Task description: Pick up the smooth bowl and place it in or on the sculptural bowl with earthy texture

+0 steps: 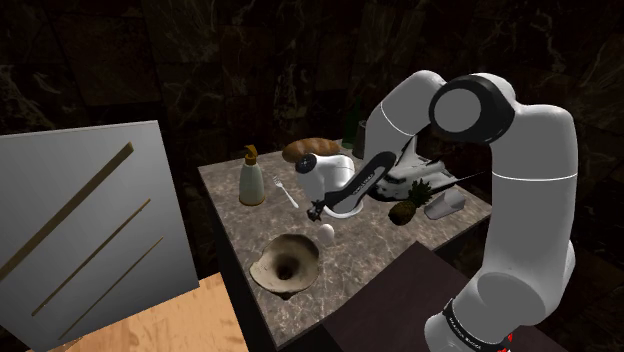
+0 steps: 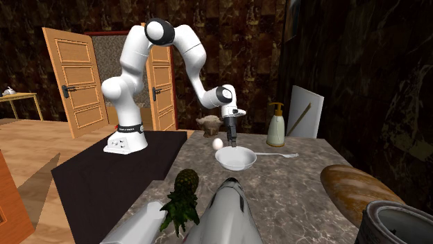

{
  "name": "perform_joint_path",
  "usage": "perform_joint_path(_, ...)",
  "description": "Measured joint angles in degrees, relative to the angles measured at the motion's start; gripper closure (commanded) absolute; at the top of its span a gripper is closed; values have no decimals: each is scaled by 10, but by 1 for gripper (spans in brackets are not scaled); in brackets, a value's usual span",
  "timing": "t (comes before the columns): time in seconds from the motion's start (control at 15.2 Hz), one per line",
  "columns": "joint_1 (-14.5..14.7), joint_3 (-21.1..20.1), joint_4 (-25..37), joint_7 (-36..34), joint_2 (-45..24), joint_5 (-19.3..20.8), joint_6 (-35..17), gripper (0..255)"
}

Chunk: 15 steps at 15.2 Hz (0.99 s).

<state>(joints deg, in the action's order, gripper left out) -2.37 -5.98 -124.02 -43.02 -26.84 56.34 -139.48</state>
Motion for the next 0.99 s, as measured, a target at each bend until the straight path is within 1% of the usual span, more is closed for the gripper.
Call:
perform_joint_path(0.26,-1,12,9,-14,-26,21,-17,0)
perform_joint_path(0.66,-2,14,11,-17,-31,25,-20,0)
perform_joint_path(0.73,-2,14,11,-17,-31,25,-20,255)
perform_joint_path(0.99,-2,14,12,-17,-31,25,-20,255)
